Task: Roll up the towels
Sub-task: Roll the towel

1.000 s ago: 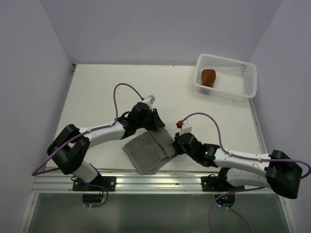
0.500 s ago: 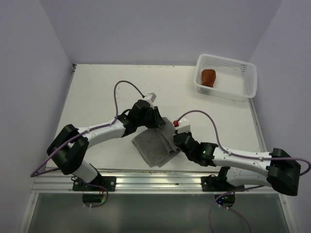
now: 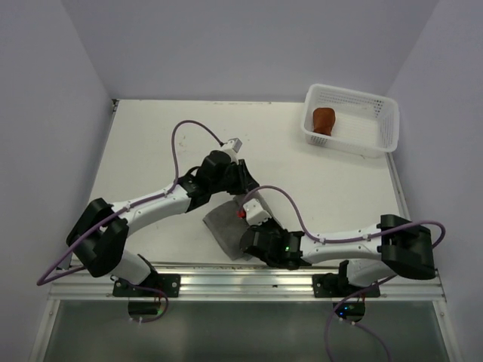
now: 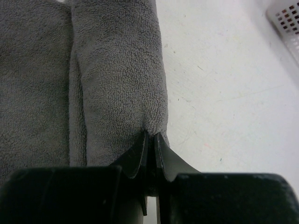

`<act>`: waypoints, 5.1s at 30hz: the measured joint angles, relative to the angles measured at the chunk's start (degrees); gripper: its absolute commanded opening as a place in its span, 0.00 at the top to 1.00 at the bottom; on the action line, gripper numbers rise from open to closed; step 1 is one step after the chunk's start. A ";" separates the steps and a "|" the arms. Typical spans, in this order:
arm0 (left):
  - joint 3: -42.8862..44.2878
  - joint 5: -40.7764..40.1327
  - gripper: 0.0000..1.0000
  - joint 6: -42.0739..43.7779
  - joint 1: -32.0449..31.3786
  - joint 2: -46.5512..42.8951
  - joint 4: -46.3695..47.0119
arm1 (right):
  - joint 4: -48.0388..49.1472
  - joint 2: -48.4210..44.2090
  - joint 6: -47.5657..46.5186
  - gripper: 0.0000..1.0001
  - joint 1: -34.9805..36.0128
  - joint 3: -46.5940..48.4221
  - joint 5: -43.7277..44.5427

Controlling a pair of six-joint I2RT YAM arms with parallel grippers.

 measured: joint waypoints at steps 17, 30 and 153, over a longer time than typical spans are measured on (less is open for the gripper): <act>-7.43 0.15 0.73 -0.15 -0.85 -2.99 0.79 | -13.16 23.19 2.43 1.00 13.35 17.09 13.11; -16.76 -0.96 0.73 -1.62 -0.85 -6.47 5.18 | -13.49 24.98 4.09 0.92 14.27 17.99 11.76; -28.65 -4.22 0.64 -3.15 0.66 -20.13 4.52 | -3.76 10.56 8.39 0.08 9.22 15.32 -16.92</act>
